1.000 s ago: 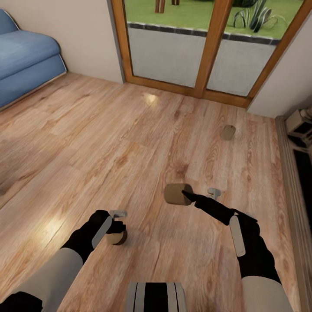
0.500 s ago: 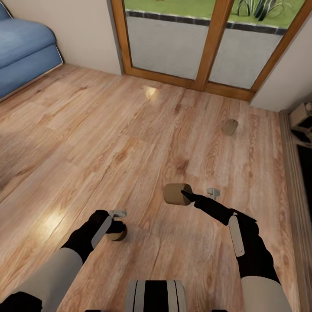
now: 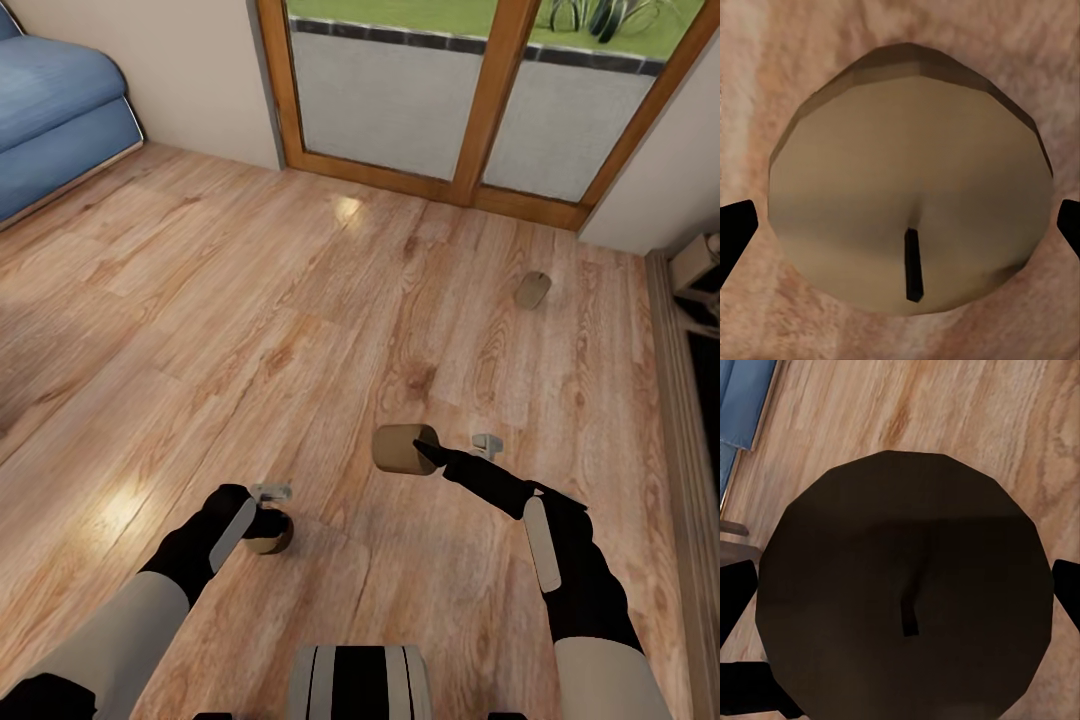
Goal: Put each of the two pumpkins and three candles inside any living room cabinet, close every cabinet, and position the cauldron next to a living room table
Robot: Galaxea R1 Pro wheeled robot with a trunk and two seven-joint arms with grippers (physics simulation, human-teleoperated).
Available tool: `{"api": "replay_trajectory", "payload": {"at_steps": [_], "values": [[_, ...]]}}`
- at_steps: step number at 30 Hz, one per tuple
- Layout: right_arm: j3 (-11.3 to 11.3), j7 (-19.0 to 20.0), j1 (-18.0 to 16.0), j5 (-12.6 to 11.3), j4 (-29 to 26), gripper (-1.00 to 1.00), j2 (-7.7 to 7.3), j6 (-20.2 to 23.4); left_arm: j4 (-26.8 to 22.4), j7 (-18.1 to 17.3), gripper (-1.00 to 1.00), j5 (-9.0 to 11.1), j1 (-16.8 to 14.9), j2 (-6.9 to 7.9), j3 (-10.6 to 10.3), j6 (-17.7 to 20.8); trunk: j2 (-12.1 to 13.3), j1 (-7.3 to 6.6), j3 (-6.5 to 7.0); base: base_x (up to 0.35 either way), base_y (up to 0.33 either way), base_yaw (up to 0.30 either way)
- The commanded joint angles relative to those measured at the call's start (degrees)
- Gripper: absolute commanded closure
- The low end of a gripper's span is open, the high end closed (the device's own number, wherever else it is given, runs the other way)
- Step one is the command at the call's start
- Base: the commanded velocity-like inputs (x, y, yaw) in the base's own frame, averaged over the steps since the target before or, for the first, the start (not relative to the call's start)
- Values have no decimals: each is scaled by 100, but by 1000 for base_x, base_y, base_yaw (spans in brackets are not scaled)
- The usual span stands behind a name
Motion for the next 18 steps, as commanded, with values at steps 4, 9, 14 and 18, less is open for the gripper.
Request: {"api": "replay_trajectory", "payload": {"at_steps": [4,9,14,18], "values": [[0,2,0,-5,2,100,0,3,11,5,-100,-6,0,-1,0,-5,0,0,0,0,0,0],[0,2,0,-5,8,100,0,0,21,16,-100,-25,0,7,0,1,0,0,0,0,0,0],[0,2,0,-5,9,100,3,0,173,22,-100,-27,0,-9,1,0,0,0,0,0,0,0],[0,2,0,-5,9,100,6,2,316,31,-100,-34,0,-41,0,-17,0,0,0,0,0,0]]}}
